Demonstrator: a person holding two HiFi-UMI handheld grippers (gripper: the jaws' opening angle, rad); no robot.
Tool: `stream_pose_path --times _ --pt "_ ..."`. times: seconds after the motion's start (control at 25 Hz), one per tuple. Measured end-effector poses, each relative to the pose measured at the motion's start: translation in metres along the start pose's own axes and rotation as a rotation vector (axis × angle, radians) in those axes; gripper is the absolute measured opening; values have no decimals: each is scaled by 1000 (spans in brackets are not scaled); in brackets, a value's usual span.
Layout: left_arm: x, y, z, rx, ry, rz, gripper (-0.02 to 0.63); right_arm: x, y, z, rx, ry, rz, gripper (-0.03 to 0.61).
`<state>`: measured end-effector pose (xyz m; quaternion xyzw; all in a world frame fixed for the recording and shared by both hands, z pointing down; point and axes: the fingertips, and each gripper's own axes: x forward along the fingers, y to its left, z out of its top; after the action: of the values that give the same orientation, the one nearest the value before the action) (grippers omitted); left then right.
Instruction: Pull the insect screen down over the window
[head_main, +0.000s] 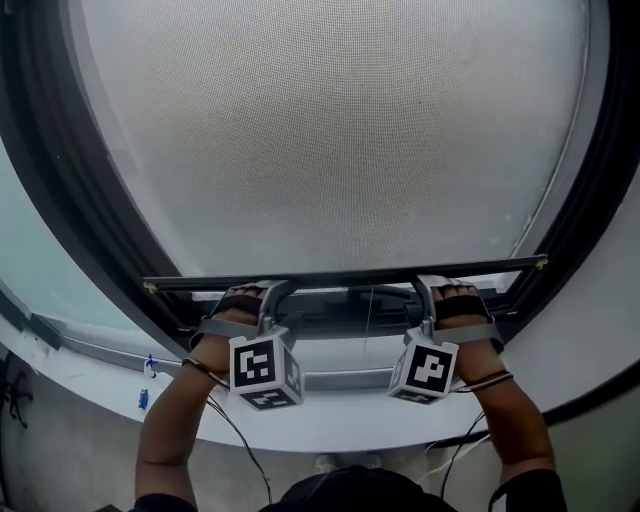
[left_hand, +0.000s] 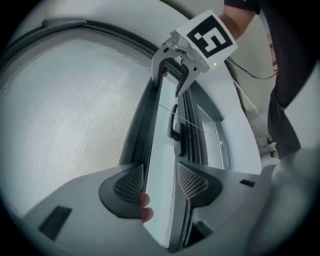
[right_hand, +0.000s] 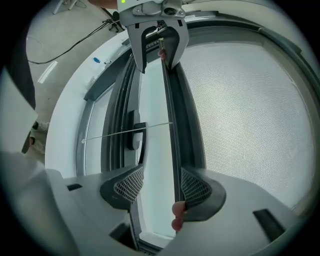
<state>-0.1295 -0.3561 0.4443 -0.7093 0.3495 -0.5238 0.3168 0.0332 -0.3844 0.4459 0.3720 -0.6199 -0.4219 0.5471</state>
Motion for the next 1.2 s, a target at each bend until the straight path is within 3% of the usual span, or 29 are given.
stream_pose_path --times 0.4,0.8,1.2 --pt "-2 -3 -2 -26 36 -77 216 -4 3 4 37 21 134 233" --pt "7 -15 -5 -111 46 -82 216 1 17 8 117 52 143 233" --pt "35 -71 -18 -114 75 -153 216 17 76 6 106 39 222 233"
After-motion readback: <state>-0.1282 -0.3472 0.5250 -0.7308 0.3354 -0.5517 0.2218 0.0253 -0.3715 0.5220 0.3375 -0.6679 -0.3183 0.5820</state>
